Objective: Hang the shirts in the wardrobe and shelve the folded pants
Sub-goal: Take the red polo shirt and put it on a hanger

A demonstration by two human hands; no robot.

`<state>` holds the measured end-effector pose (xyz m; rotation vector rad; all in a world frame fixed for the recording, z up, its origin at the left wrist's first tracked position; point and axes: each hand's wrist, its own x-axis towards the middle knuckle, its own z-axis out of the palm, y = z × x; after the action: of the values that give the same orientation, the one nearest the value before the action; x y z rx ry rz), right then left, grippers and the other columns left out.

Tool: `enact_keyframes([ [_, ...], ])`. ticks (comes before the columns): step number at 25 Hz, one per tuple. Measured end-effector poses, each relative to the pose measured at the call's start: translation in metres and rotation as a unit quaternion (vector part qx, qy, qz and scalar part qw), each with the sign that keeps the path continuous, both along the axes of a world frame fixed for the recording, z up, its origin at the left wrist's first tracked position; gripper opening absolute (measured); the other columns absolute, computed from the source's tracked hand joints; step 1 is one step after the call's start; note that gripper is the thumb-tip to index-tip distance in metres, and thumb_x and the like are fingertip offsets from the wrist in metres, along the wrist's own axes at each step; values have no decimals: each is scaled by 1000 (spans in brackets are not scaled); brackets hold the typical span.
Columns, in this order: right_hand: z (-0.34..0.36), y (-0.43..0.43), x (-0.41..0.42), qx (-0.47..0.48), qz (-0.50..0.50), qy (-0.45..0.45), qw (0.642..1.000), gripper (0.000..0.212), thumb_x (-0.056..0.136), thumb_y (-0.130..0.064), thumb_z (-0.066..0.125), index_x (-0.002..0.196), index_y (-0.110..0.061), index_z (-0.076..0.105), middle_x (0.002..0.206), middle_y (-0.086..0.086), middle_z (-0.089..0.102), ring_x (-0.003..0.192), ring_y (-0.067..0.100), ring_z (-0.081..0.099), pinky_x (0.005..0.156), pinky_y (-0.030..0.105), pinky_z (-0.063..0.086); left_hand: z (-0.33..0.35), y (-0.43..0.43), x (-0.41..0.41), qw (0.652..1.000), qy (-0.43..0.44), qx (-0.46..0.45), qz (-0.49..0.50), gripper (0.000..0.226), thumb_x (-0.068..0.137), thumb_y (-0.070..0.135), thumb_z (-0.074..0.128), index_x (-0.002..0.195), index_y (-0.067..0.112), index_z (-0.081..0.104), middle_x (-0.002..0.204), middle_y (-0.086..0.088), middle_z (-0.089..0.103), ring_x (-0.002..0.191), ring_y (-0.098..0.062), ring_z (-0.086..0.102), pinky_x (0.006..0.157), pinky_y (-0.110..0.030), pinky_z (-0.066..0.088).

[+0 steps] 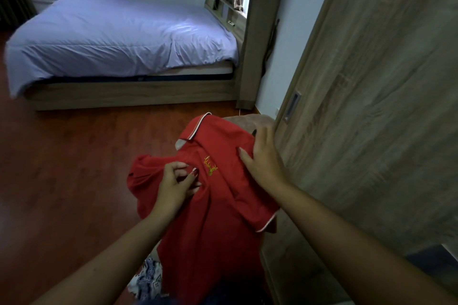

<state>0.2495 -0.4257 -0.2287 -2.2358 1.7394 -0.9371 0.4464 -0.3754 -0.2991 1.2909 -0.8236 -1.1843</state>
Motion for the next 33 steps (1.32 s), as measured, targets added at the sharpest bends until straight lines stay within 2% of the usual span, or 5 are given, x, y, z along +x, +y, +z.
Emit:
enact_keyframes([
  [5, 10, -27, 15, -8, 5, 15, 1000, 18, 87, -19, 59, 102, -12, 65, 109, 5, 64, 108, 24, 55, 92, 37, 47, 7, 3, -2, 1000, 16, 2, -1, 35, 90, -2, 55, 117, 11, 37, 81, -7, 59, 55, -4, 67, 57, -17, 54],
  [11, 53, -3, -4, 102, 2, -293, 951, 12, 96, -16, 45, 94, -12, 56, 74, -7, 53, 69, 5, 49, 63, 19, 38, 22, 8, -6, 995, 14, -25, -90, 13, 96, 19, 51, 106, 14, 56, 80, -4, 60, 62, -7, 64, 61, -17, 54],
  [16, 133, 65, -63, 109, 123, -379, 911, 21, 95, -10, 48, 76, -15, 54, 73, 7, 59, 62, 6, 50, 57, 14, 40, 58, 16, -32, 968, -45, -122, -213, 45, 85, 46, 57, 88, 1, 59, 68, -5, 69, 59, -13, 65, 59, -18, 53],
  [22, 225, 168, -157, 10, 154, -427, 891, 20, 99, -13, 41, 80, -11, 50, 74, 10, 74, 70, 19, 71, 68, 27, 55, 137, 63, -151, 831, -240, -416, -281, 31, 82, 30, 57, 111, 22, 50, 111, 21, 55, 106, 1, 54, 92, -13, 42],
  [33, 291, 363, -319, -223, -61, -308, 923, 20, 98, -12, 41, 81, -13, 50, 76, 9, 75, 72, 18, 71, 67, 23, 54, 134, 151, -358, 696, -276, -517, -414, 36, 80, 19, 47, 113, 30, 56, 107, 9, 59, 99, -2, 54, 86, -9, 39],
])
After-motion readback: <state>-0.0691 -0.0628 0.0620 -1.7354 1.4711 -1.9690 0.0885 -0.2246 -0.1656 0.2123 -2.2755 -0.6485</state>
